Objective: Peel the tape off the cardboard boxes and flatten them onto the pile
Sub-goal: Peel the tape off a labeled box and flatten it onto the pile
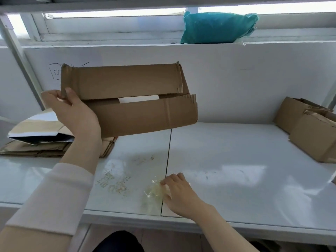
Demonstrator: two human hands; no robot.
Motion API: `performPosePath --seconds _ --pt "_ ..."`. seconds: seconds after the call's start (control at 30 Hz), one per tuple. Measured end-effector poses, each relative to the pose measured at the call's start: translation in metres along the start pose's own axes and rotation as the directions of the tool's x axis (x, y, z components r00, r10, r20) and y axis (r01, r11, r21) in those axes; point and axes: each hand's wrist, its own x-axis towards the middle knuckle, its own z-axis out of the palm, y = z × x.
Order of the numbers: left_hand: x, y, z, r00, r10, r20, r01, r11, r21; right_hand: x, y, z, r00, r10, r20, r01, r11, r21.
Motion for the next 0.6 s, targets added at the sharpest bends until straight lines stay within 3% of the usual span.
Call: performPosePath --seconds 0.07,0.1,0.13,0.2,0.33,0.4,0.47,0.5,0.53,0.6 --pt "-0.004 0.002 0.000 1.000 0.002 0.026 -0.001 1.000 -0.007 -0.008 0.007 -0.006 0.990 0.022 0.139 -0.044 0.986 0.161" --pt "-0.008 0.003 0.000 0.999 0.004 0.034 -0.004 1.000 0.008 -0.010 0.014 -0.009 0.989 0.069 0.129 -0.099 0.964 0.246" --pt "-0.012 0.005 0.000 0.999 0.005 0.044 -0.006 1.000 0.025 -0.011 0.017 -0.015 0.984 0.164 0.065 -0.176 0.926 0.333" --pt "-0.017 0.008 0.001 0.998 0.003 0.070 -0.006 0.999 0.033 -0.014 0.020 -0.032 0.905 0.418 -0.077 -0.315 0.781 0.539" --pt "-0.024 0.011 0.003 0.991 -0.025 0.130 0.022 0.999 0.026 -0.022 0.034 -0.048 0.770 0.568 -0.292 -0.292 0.719 0.631" --pt "-0.028 0.013 0.004 0.985 -0.005 0.171 0.000 1.000 0.028 -0.022 0.037 -0.068 0.642 0.635 -0.430 -0.233 0.696 0.679" --pt "-0.032 0.017 0.005 0.974 0.042 0.224 -0.050 0.998 0.030 -0.017 0.033 -0.102 0.504 0.557 -0.660 -0.120 0.802 0.585" --pt "-0.035 0.019 0.007 0.963 0.066 0.259 -0.077 0.997 0.030 -0.014 0.028 -0.122 0.482 0.430 -0.763 -0.067 0.887 0.457" --pt "-0.039 0.022 0.009 0.950 0.090 0.300 -0.104 0.994 0.031 -0.009 0.021 -0.140 0.505 0.281 -0.816 -0.035 0.951 0.306" --pt "-0.048 0.028 0.017 0.912 0.146 0.383 -0.165 0.986 0.016 0.002 0.010 -0.170 0.642 0.049 -0.765 -0.053 0.998 0.020"
